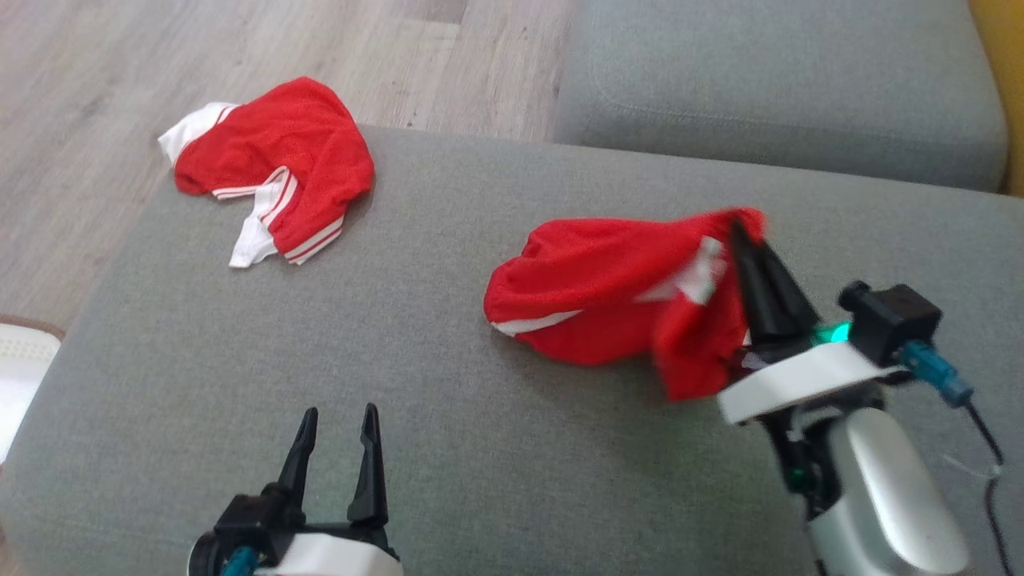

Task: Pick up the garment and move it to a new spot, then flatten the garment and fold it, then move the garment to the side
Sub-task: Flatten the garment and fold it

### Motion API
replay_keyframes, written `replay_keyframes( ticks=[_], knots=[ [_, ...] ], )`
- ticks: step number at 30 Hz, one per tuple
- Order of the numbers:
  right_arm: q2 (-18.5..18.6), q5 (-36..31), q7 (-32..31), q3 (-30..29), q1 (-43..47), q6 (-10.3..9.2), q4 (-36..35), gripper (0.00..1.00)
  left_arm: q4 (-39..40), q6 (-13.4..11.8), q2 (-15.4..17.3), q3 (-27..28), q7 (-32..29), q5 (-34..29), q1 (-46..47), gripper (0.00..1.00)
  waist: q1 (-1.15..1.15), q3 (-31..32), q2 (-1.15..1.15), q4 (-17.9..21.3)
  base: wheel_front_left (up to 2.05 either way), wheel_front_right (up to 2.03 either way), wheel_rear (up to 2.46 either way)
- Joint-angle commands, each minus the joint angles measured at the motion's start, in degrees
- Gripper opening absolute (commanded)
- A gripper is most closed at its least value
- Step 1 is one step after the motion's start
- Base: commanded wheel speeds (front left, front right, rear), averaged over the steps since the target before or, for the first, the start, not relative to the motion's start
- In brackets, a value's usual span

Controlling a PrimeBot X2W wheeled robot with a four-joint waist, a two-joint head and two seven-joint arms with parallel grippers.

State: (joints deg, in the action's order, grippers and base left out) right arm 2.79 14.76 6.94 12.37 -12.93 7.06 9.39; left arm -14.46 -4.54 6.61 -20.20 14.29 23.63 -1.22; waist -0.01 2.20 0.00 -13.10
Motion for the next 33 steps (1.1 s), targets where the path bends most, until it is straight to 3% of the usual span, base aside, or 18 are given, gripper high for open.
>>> replay_keyframes(
  ticks=[1, 13, 24, 25, 26, 27, 33],
  knots=[
    [0.09, -1.19, -0.93, -1.79, -1.76, 0.43, 1.17, 0.0, 1.98, -0.09, 0.31, 1.88, 0.66, 0.26, 2.05, 1.0, 0.01, -0.54, 0.0, -0.16, 0.0, 0.0, 0.0],
    [0.09, -10.79, -0.69, -20.61, -5.89, 0.43, 22.39, 0.0, 2.17, 0.07, 0.18, 1.65, 0.68, 0.26, 3.48, 1.0, 0.01, -5.73, 0.0, -0.38, 0.0, 0.0, 0.0],
    [0.37, -15.22, 1.84, -28.16, -12.35, 0.43, 31.44, 0.0, 2.22, 0.37, -0.23, 1.75, 0.7, -0.35, 5.27, 1.0, 0.01, -9.5, 0.0, 1.05, 0.0, 0.0, 0.0],
    [0.66, -15.96, 3.14, -28.48, -13.71, 0.43, 32.63, 0.87, 2.19, 0.46, -0.33, 1.81, 0.7, -0.52, 5.56, 1.0, 0.01, -9.83, 0.0, 1.31, 0.0, 0.0, 0.0],
    [0.66, -15.96, 3.14, -28.48, -13.71, 0.43, 32.63, 0.87, 2.19, 0.46, -0.33, 1.81, 0.7, -0.52, 5.56, 1.0, 0.01, -9.83, 0.0, 1.31, 0.0, 0.0, 0.0],
    [0.79, -16.33, 3.76, -28.76, -14.3, 0.43, 33.19, 1.0, 2.15, 0.51, -0.37, 1.85, 0.7, -0.6, 5.67, 1.0, 0.01, -9.92, 0.0, 1.44, 0.0, 0.0, 0.0],
    [0.8, -18.21, 6.59, -28.85, -15.78, 0.43, 35.35, 1.0, 1.84, 0.79, -0.56, 2.08, 0.7, -1.07, 5.65, 1.0, 0.01, -8.89, 0.0, 2.39, 0.0, 0.0, 0.0]
  ],
)
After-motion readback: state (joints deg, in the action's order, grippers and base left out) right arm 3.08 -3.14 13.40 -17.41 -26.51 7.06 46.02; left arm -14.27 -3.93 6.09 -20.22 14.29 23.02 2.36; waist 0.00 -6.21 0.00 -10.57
